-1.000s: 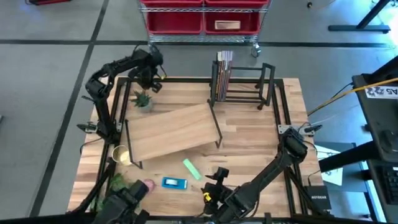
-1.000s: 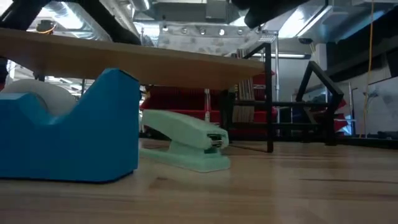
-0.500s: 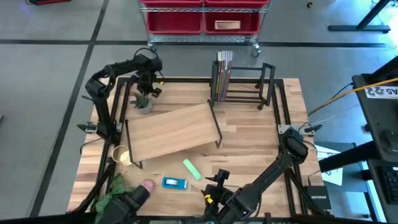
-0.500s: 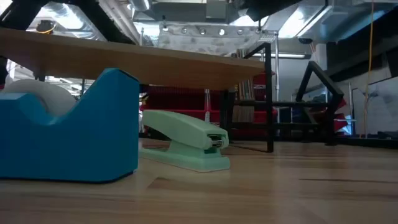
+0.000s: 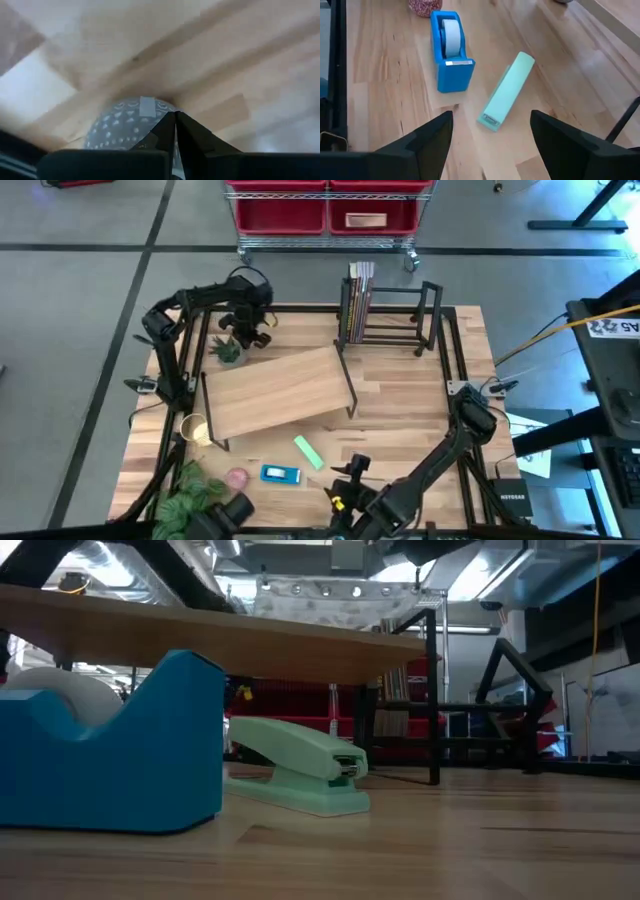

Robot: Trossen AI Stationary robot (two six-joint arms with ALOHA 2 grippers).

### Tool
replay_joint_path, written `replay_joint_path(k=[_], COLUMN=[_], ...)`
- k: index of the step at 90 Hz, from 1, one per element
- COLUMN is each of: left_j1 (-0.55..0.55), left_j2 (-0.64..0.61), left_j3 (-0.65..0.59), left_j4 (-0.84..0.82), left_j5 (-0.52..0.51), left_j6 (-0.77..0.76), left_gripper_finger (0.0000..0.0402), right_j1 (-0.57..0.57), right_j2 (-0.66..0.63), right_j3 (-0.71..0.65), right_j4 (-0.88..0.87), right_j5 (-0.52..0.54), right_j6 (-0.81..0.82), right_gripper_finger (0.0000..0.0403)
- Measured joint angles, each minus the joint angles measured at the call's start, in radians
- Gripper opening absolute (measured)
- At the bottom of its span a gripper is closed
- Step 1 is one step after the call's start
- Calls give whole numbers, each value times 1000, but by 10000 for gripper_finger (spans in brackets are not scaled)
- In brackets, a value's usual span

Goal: Stock shelves
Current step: Remove the gray plotted plant from under the shelf

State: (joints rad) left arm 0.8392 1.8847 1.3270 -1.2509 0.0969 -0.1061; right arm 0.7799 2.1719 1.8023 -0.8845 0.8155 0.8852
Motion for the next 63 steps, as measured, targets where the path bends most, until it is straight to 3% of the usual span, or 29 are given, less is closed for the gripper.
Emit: replay_joint_path(k=[32,63], left_j1=[4,75], left_j2=[-47,36], left_j3=[137,137], left_j4=[-1,-15], left_j5=[-345,-397], left_j6=[-16,-52], left_gripper_finger=[0,0], right_j1=[-1,-1], right_j2=[0,0], right_j3=[0,0], right_j4=[-7,-8], right_j5=[7,19], right_j6=[-2,-3], right_gripper_finger=[252,252])
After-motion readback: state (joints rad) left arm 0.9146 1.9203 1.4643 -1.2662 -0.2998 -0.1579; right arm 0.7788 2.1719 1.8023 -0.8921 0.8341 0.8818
